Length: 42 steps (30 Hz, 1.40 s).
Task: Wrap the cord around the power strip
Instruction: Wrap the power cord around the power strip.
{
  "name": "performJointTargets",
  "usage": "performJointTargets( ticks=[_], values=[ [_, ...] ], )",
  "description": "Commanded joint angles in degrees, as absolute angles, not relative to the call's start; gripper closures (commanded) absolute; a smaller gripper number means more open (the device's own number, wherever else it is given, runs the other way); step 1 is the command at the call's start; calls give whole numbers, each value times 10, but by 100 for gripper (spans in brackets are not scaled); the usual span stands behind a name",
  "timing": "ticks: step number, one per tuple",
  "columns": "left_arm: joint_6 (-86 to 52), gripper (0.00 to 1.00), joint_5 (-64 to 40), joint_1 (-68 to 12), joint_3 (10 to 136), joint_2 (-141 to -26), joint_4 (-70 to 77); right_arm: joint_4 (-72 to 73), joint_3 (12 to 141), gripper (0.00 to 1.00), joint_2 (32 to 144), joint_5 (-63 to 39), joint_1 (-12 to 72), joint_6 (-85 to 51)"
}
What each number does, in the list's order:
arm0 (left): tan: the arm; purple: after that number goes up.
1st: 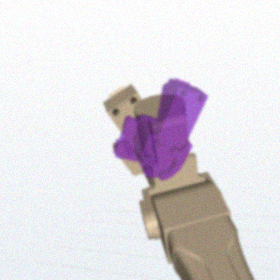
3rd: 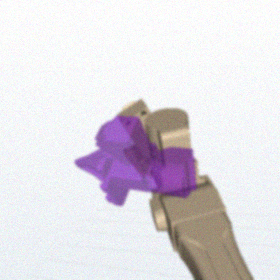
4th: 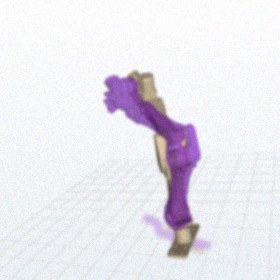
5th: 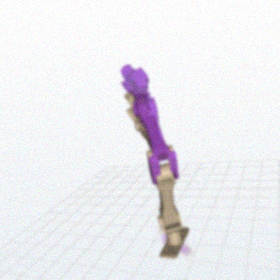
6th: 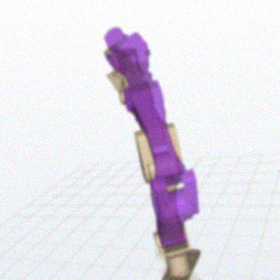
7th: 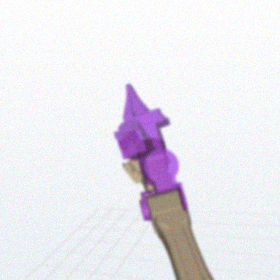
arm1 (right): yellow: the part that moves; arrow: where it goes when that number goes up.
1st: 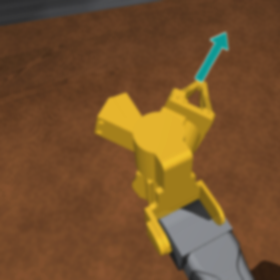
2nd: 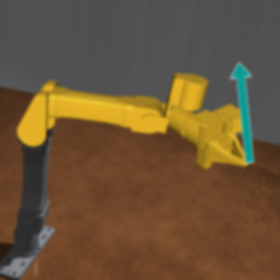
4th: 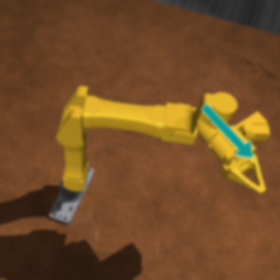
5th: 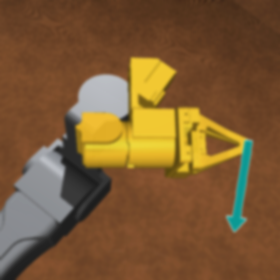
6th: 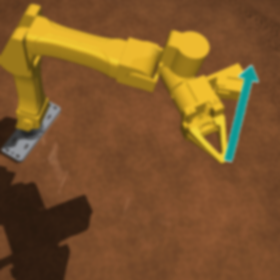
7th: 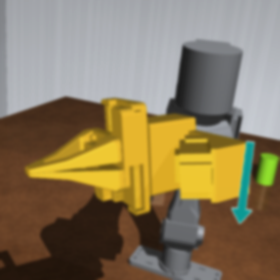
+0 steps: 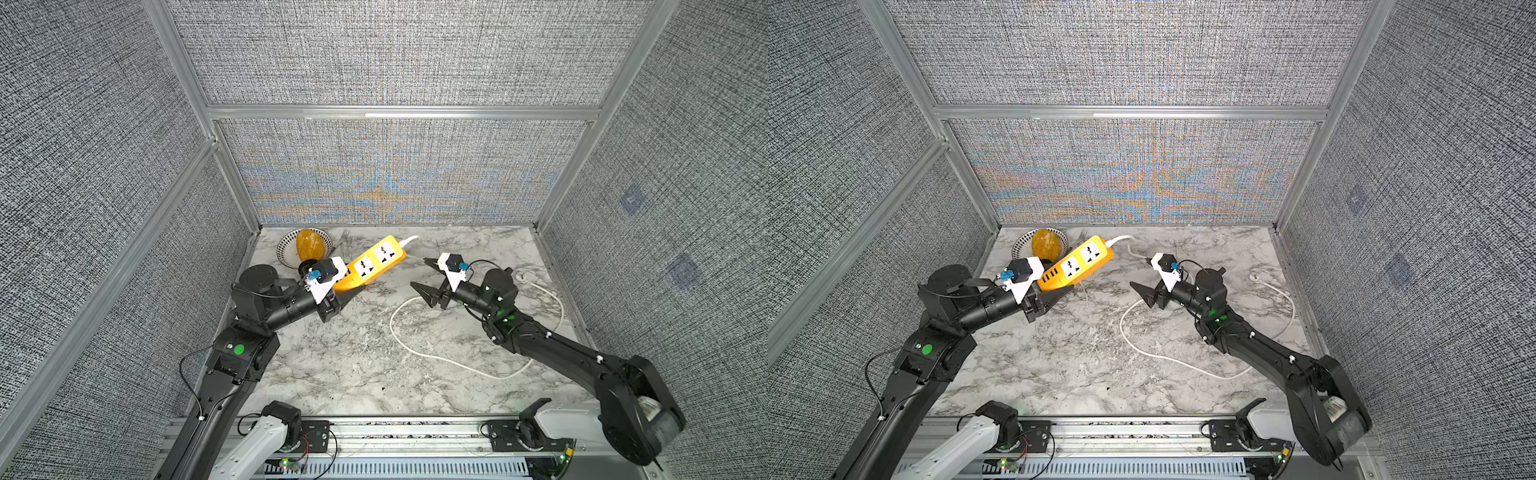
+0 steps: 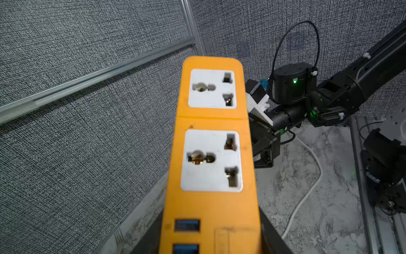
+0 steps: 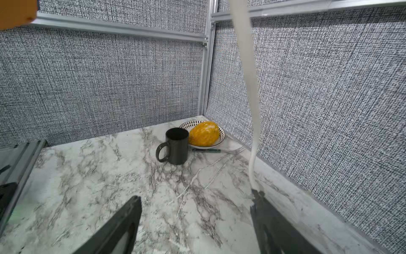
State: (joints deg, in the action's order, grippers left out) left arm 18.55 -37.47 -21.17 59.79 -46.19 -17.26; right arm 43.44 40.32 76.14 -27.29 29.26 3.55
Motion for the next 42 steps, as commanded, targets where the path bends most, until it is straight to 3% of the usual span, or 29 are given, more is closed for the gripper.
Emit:
performJointTargets(
  ticks=[1, 23, 31, 37, 42],
  values=[
    [163, 100, -382, -211, 606, -463, -137, 527, 418, 17, 781, -275, 291, 16],
    [144, 100, -427, -211, 624, -474, -116, 672, 591, 21, 1029, -275, 309, -68],
    [138, 100, -427, -211, 636, -476, -116, 698, 589, 44, 1042, -282, 310, -81],
    [130, 100, -417, -211, 636, -476, -104, 699, 592, 70, 1041, -289, 309, -85],
    [127, 100, -410, -211, 641, -472, -99, 694, 578, 73, 1030, -288, 302, -82]
  ],
)
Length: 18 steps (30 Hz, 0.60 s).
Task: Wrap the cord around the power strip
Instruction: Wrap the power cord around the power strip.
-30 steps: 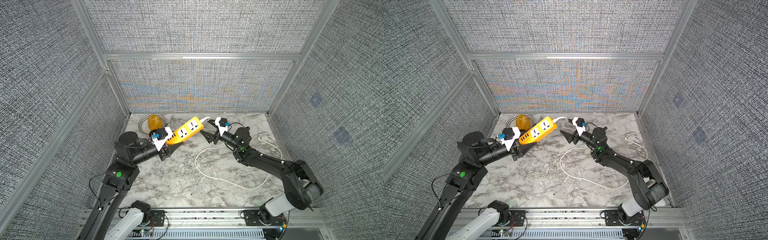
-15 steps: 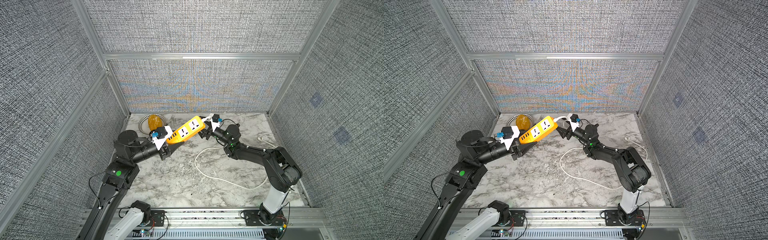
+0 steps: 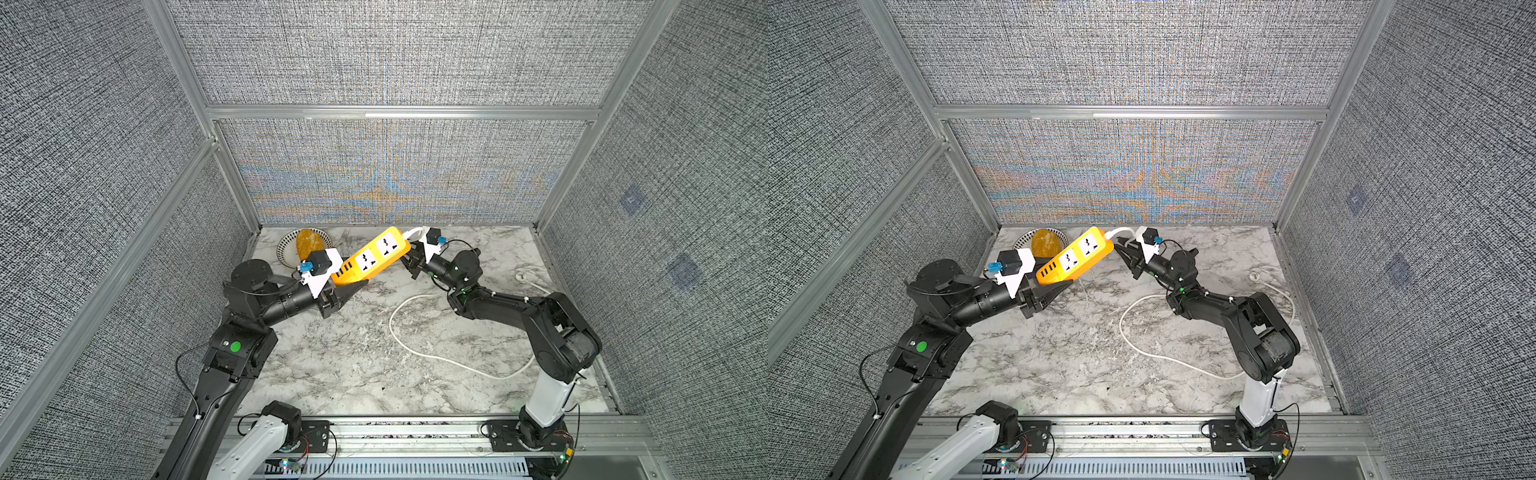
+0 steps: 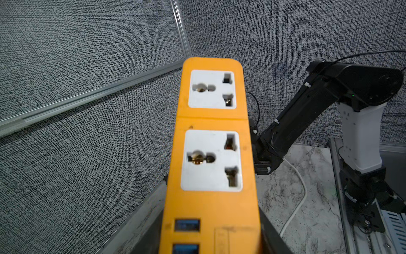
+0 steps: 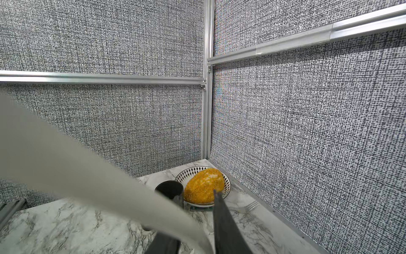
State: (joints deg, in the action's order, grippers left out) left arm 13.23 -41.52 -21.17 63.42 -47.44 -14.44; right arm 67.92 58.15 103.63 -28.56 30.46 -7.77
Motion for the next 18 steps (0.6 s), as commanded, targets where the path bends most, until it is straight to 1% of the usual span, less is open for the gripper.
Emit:
performJointTargets(
  ticks=[1, 2, 3, 4, 5, 7, 10, 12, 15, 18],
  values=[
    [125, 100, -410, -211, 642, -472, -99, 691, 576, 74, 1028, -289, 301, -81],
    [125, 100, -412, -211, 643, -473, -99, 689, 576, 79, 1026, -290, 300, -80],
    [124, 100, -412, -211, 645, -473, -98, 685, 578, 87, 1025, -294, 299, -78],
    [123, 100, -411, -211, 647, -474, -98, 676, 581, 97, 1024, -299, 298, -75],
    [119, 100, -405, -211, 648, -474, -96, 667, 582, 100, 1021, -303, 298, -72],
    [111, 100, -378, -211, 654, -478, -93, 662, 574, 100, 1012, -307, 299, -73],
    [90, 100, -291, -211, 667, -492, -86, 615, 549, 100, 978, -303, 309, -53],
    [62, 100, -225, -211, 682, -513, -87, 514, 532, 100, 946, -287, 334, 10],
    [19, 100, -131, -211, 702, -546, -94, 318, 535, 100, 893, -224, 391, 139],
    [12, 100, -103, -211, 724, -579, -111, 163, 556, 100, 850, -156, 444, 234]
  ],
)
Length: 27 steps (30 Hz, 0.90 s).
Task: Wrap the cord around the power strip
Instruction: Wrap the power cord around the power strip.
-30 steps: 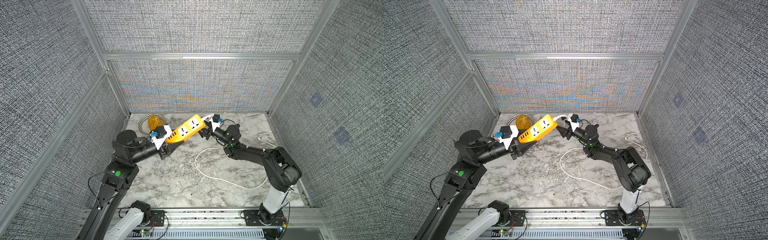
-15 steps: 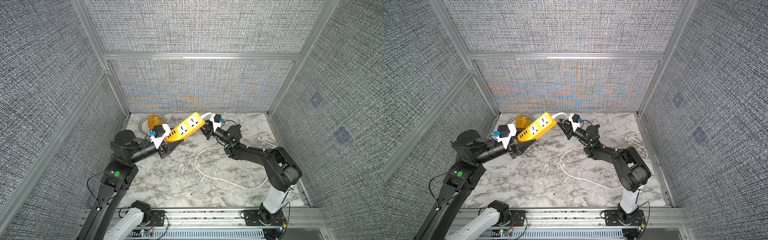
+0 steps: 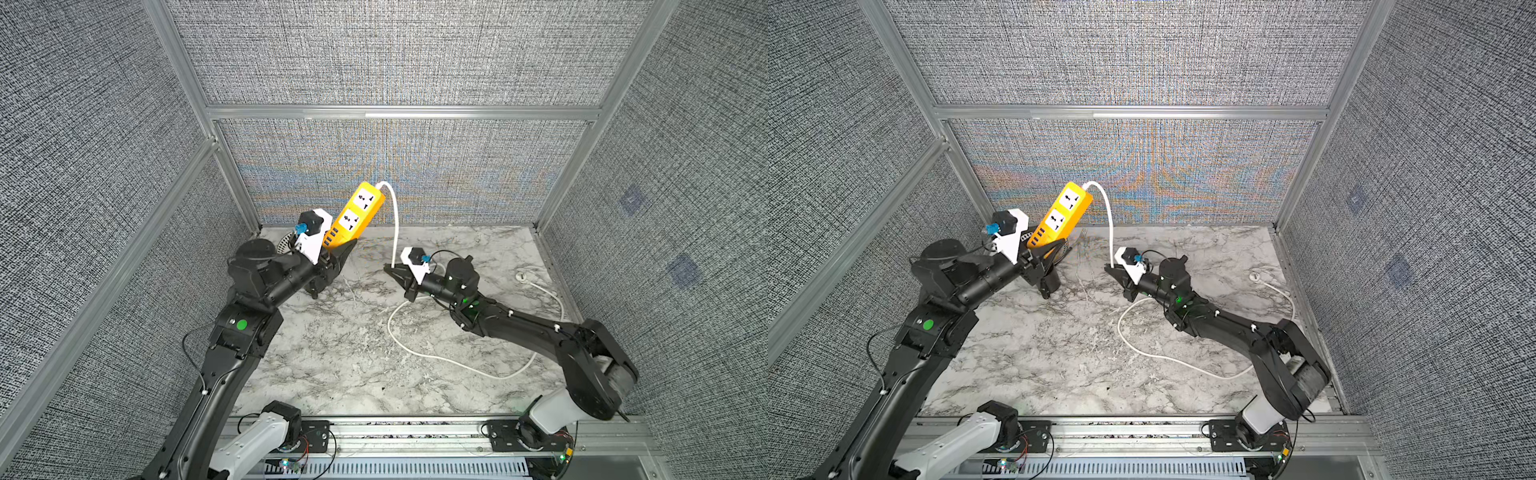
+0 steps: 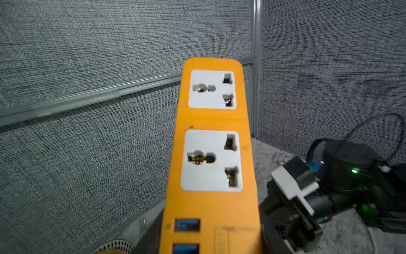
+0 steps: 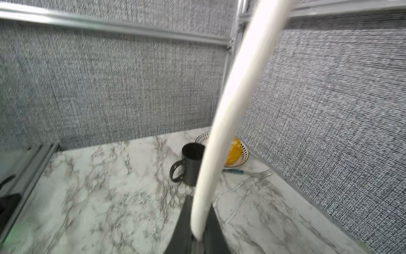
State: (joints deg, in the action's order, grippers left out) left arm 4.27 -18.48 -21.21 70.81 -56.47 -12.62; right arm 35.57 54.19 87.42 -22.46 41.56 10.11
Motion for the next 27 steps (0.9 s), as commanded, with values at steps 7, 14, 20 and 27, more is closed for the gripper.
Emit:
performJointTargets(
  ticks=[7, 14, 20, 27],
  values=[
    [84, 100, -150, -213, 777, -648, -162, -112, 697, 100, 797, -49, 521, 393],
    [311, 100, -236, -231, 802, -692, -255, -321, 889, 100, 806, -47, 583, 504],
    [504, 100, -300, -233, 793, -698, -352, -492, 1067, 100, 830, -50, 589, 519],
    [690, 100, -360, -235, 779, -685, -455, -577, 1145, 100, 837, 13, 589, 518]
  ],
)
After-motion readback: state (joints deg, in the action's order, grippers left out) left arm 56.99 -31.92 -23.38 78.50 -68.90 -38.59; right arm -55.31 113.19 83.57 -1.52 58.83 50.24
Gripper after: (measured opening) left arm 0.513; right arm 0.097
